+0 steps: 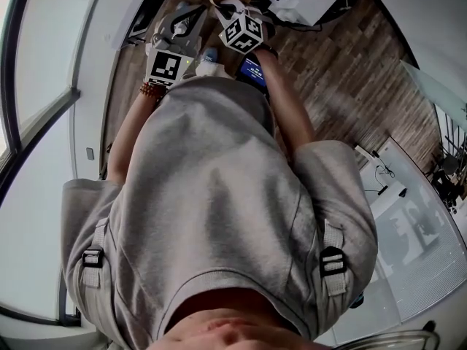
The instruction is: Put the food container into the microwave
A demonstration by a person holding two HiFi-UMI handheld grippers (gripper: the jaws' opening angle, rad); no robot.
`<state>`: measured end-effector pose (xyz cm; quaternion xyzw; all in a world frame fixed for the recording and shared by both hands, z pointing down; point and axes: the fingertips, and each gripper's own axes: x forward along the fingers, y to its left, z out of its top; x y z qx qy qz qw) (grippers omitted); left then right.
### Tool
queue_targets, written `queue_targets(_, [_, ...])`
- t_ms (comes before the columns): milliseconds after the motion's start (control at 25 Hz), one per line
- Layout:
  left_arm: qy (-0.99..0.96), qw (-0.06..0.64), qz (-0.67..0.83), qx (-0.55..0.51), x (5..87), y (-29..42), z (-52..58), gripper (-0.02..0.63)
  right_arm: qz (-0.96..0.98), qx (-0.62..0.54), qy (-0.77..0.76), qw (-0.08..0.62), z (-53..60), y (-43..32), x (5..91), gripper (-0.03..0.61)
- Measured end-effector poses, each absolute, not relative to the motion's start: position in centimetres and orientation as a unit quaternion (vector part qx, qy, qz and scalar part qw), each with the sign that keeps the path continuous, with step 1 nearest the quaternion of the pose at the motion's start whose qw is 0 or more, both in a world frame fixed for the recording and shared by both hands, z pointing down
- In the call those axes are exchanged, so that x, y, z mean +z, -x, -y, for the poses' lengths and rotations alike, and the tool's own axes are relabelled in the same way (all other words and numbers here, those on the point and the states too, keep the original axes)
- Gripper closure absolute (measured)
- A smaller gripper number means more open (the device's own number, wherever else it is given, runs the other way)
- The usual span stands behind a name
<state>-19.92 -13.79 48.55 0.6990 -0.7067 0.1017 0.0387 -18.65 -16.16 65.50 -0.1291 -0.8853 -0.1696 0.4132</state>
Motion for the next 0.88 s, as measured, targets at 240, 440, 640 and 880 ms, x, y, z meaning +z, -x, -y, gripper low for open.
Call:
queue_targets(240, [-0.705, 0.032, 0.7, 0.11, 48.1, 21.4, 15.3, 0.612, 0.881, -0.162, 0.115, 0.428, 18.3, 19.6, 66.4, 0.552])
queue_targets(440, [-0.71, 0.029, 0.694, 0.114, 47.8, 22.3, 16.1, 0.612, 0.88, -0.161, 0.105, 0.434, 19.7, 20.4, 66.6, 0.552])
queue_targets(640, [-0.715, 0.025, 0.689, 0.119, 47.6, 23.2, 16.8, 0.612, 0.878, -0.161, 0.094, 0.441, 20.4, 21.5, 67.2, 0.552])
queue_targets(880, [-0.72, 0.026, 0.683, 0.124, 47.7, 24.4, 17.4, 0.612, 0.877, -0.159, 0.089, 0.445, 20.8, 22.7, 67.7, 0.552])
